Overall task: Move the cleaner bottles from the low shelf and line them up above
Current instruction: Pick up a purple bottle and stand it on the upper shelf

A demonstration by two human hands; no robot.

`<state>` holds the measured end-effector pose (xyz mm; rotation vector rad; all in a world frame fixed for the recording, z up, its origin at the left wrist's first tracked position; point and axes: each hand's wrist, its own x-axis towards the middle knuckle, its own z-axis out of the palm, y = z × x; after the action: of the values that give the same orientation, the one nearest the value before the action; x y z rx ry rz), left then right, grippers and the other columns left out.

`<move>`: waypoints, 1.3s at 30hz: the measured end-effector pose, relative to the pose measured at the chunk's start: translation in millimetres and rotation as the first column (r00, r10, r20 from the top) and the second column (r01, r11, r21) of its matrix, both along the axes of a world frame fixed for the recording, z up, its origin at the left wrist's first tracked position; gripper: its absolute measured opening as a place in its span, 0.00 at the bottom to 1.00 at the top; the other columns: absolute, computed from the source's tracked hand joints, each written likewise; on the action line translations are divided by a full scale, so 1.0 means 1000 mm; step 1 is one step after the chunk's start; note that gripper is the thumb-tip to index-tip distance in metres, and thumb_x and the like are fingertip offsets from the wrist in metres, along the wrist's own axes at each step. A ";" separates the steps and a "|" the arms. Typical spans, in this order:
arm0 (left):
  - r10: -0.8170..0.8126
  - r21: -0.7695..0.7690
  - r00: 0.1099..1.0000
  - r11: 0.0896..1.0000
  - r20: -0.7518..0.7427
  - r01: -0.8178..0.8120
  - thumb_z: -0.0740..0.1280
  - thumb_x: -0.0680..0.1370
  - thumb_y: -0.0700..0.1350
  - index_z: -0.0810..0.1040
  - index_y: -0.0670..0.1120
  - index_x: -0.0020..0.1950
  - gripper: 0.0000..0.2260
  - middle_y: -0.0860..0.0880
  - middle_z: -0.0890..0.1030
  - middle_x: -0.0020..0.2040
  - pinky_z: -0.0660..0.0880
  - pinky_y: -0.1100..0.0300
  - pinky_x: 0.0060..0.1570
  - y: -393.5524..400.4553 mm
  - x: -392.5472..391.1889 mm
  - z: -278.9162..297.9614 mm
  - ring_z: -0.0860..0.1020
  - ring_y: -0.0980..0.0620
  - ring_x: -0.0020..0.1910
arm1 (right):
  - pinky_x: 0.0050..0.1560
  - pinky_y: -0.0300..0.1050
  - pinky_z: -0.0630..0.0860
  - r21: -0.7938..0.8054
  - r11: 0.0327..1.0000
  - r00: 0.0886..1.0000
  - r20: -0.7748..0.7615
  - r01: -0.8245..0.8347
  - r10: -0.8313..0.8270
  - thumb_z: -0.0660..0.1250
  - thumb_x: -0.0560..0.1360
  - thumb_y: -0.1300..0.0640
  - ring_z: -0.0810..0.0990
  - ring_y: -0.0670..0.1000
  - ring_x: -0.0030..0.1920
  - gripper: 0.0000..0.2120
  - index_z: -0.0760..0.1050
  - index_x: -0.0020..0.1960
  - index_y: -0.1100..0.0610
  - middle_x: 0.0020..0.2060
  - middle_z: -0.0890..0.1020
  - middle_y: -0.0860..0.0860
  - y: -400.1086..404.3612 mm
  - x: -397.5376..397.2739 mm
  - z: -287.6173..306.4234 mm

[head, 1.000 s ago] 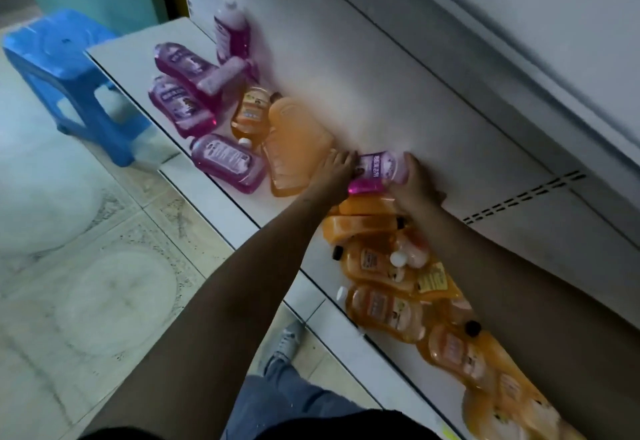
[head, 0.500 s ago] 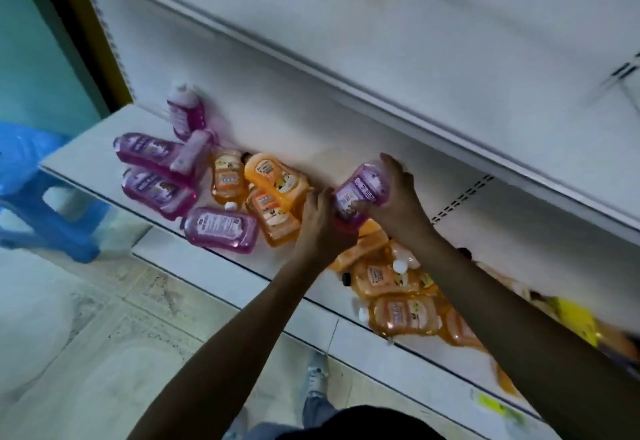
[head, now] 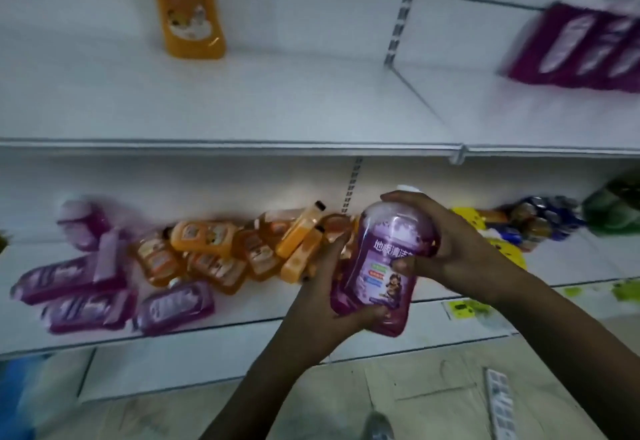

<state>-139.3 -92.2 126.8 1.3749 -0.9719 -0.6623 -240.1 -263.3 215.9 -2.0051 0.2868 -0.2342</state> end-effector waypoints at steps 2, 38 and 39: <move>-0.086 -0.039 0.996 0.996 -0.024 0.085 0.75 0.71 0.46 0.57 0.63 0.72 0.38 0.67 0.74 0.63 0.77 0.64 0.56 -0.021 -0.017 0.012 0.76 0.62 0.62 | 0.48 0.45 0.82 -0.058 0.997 0.999 0.020 0.041 -0.040 0.76 0.68 0.62 0.80 0.49 0.59 0.33 0.68 0.69 0.50 0.60 0.77 0.45 -0.007 -0.025 0.015; -0.126 -0.244 0.848 0.927 0.514 0.285 0.71 0.76 0.46 0.35 0.56 0.77 0.47 0.49 0.60 0.77 0.70 0.44 0.68 -0.505 -0.254 0.165 0.68 0.52 0.72 | 0.53 0.38 0.80 -0.518 0.659 0.825 0.469 0.545 -0.314 0.74 0.71 0.65 0.63 0.41 0.68 0.45 0.53 0.74 0.38 0.73 0.55 0.41 -0.396 -0.304 0.131; -0.122 -0.247 0.858 0.929 0.498 0.275 0.71 0.76 0.46 0.36 0.56 0.78 0.47 0.50 0.60 0.77 0.70 0.44 0.68 -0.515 -0.252 0.164 0.68 0.51 0.72 | 0.53 0.39 0.81 -0.538 0.646 0.833 0.449 0.541 -0.324 0.74 0.71 0.65 0.63 0.40 0.67 0.45 0.53 0.74 0.38 0.73 0.54 0.41 -0.405 -0.300 0.132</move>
<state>-391.7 -607.6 291.1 1.1798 -1.5643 -0.2980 -540.2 -668.4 347.9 -2.5052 0.5480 -1.0983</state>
